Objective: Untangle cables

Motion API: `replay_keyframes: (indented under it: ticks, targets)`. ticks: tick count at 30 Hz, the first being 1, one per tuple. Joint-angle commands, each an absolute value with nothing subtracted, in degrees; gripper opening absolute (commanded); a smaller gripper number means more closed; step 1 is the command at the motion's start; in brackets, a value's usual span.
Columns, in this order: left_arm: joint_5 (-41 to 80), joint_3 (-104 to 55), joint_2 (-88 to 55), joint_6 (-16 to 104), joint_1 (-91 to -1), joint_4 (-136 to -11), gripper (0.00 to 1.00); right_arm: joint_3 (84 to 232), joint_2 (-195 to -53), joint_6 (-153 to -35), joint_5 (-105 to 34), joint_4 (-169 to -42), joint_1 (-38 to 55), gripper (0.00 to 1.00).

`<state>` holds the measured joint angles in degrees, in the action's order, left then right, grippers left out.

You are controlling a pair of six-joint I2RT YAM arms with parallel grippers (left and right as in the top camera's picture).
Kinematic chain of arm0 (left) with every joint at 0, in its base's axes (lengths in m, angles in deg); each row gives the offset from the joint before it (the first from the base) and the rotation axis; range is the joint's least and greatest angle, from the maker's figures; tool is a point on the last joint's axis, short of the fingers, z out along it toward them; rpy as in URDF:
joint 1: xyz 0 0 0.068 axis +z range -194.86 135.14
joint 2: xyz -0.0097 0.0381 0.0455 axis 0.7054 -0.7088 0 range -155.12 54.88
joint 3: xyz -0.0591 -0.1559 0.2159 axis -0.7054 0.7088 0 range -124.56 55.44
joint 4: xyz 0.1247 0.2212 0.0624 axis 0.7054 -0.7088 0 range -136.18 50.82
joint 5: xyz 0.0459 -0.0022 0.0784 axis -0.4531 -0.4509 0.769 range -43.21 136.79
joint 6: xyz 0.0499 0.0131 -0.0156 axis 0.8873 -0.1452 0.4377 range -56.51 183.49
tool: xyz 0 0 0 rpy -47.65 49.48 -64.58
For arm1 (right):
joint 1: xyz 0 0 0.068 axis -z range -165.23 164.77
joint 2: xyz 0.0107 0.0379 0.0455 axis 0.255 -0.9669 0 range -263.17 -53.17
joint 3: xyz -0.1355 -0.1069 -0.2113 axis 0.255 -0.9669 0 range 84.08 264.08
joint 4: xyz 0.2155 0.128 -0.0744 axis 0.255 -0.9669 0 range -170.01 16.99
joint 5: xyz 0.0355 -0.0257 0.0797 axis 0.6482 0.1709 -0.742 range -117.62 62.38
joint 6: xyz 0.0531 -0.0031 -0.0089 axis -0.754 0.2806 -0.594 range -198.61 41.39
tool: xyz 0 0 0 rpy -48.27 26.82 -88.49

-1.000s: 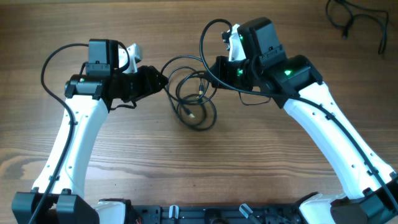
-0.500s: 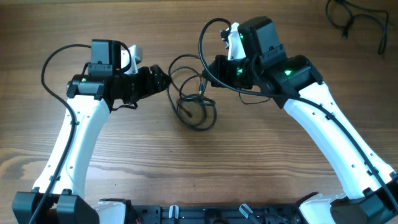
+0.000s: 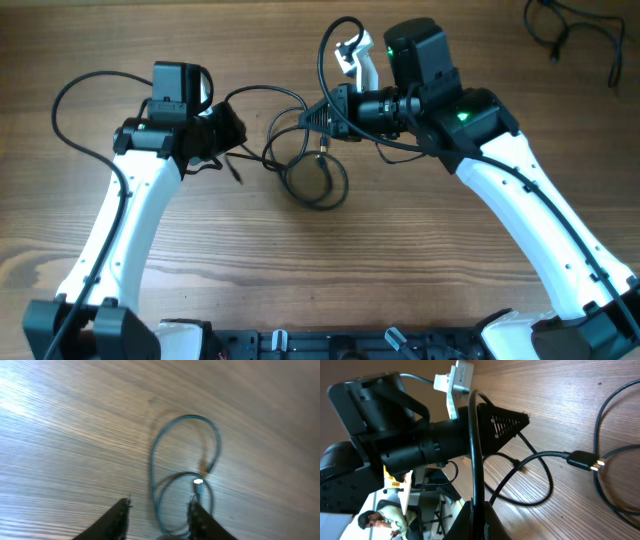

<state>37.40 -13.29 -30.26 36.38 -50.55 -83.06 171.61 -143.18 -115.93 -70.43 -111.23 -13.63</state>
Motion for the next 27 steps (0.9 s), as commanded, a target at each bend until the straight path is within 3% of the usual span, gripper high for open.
replay_keyframes:
  ticks: [1, 4, 7, 10, 13, 18, 20, 22, 25, 27]
  targets:
    - [42.84, -13.01, -33.69, 35.53, -50.6, -84.17, 0.22, 171.7, -143.69, -116.1, -59.19, -114.05, -12.34, 0.04]
    - [42.84, -13.01, -34.92, 35.57, -50.58, -84.63, 0.16, 171.7, -143.71, -116.12, -36.09, -122.79, -12.36, 0.04]
    - [42.8, -13.03, -34.92, 35.59, -50.6, -85.16, 0.3, 171.7, -143.71, -116.15, -17.97, -128.01, -12.32, 0.04]
    - [42.8, -13.03, -34.9, 35.61, -50.6, -86.23, 0.3, 171.72, -143.71, -116.25, -13.86, -128.1, -11.86, 0.04]
    - [42.58, -13.03, -33.8, 35.64, -50.6, -86.82, 0.22, 171.74, -143.69, -116.12, -13.84, -126.61, -11.36, 0.04]
    - [36.63, -13.03, -29.91, 36.07, -50.6, -86.73, 0.27, 174.76, -142.88, -116.19, -14.8, -126.15, -8.38, 0.04]
    - [30.8, -13.03, -28.34, 36.05, -50.6, -86.4, 0.4, 177.38, -142.4, -116.45, -22.3, -125.32, -5.89, 0.04]
    - [18.05, -13.03, -28.32, 36.05, -50.6, -84.33, 0.5, 177.73, -142.42, -116.87, -42.69, -119.55, -4.25, 0.04]
    - [2.91, -13.03, -28.32, 36.01, -50.6, -80.61, 0.76, 177.73, -142.46, -122.66, -51.7, -117.32, -4.32, 0.04]
    - [-1.81, -13.03, -28.32, 34.83, -50.64, -79.34, 0.84, 177.73, -142.46, -122.68, -56.42, -116.41, -4.32, 0.04]
